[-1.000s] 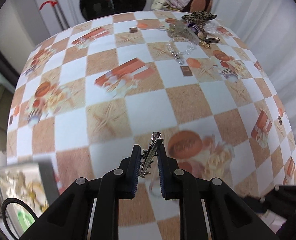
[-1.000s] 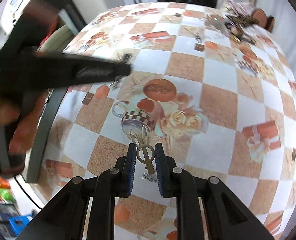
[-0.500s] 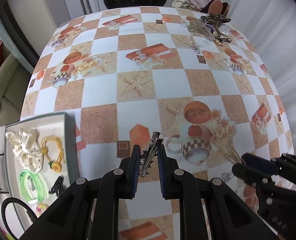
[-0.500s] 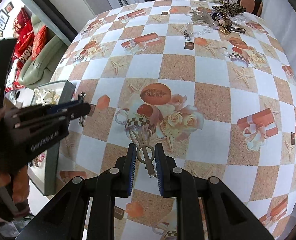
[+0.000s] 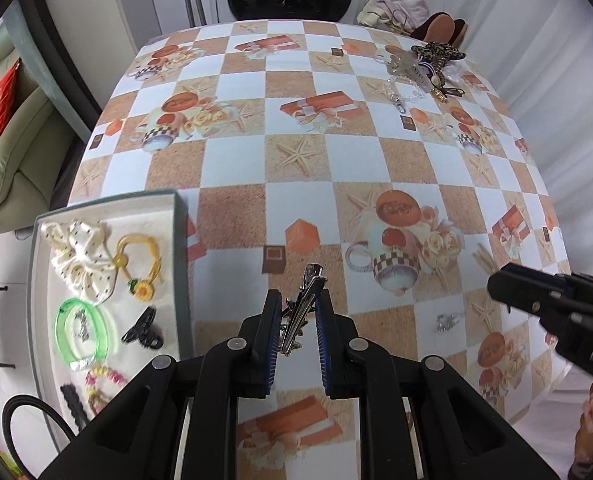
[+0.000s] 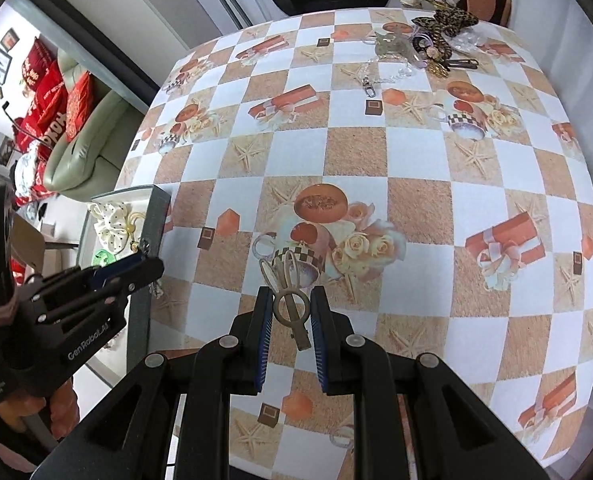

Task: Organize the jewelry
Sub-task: 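Lift both clips and carry them over the white tray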

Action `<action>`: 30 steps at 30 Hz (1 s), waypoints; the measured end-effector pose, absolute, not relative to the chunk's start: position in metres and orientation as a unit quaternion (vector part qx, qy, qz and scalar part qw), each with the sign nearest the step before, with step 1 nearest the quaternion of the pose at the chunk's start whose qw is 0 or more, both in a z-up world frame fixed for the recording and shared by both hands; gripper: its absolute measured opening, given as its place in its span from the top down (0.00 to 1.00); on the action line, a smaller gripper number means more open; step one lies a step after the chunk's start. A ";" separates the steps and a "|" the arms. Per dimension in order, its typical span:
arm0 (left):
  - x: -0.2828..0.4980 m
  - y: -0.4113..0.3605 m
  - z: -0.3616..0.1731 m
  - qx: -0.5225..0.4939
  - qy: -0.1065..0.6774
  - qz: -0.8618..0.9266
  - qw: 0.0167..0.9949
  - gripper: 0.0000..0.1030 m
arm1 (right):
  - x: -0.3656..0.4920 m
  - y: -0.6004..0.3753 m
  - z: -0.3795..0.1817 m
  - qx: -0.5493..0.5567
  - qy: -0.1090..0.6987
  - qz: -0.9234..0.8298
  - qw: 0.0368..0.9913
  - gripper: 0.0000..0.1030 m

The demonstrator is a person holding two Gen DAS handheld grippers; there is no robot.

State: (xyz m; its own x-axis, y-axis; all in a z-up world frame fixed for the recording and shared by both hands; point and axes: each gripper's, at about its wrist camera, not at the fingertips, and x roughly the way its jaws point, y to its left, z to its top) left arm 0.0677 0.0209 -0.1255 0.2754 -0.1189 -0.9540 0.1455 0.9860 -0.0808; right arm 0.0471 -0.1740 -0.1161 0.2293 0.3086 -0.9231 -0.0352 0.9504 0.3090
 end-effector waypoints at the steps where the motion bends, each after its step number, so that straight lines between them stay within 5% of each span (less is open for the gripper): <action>1: 0.065 0.022 -0.125 0.011 0.597 -0.082 0.798 0.79 | 0.046 -0.175 -0.115 0.114 0.612 0.109 0.775 0.80; 30: 0.011 0.082 -0.108 -0.020 0.605 -0.035 0.795 0.79 | 0.036 -0.136 -0.084 0.099 0.632 0.136 0.757 0.80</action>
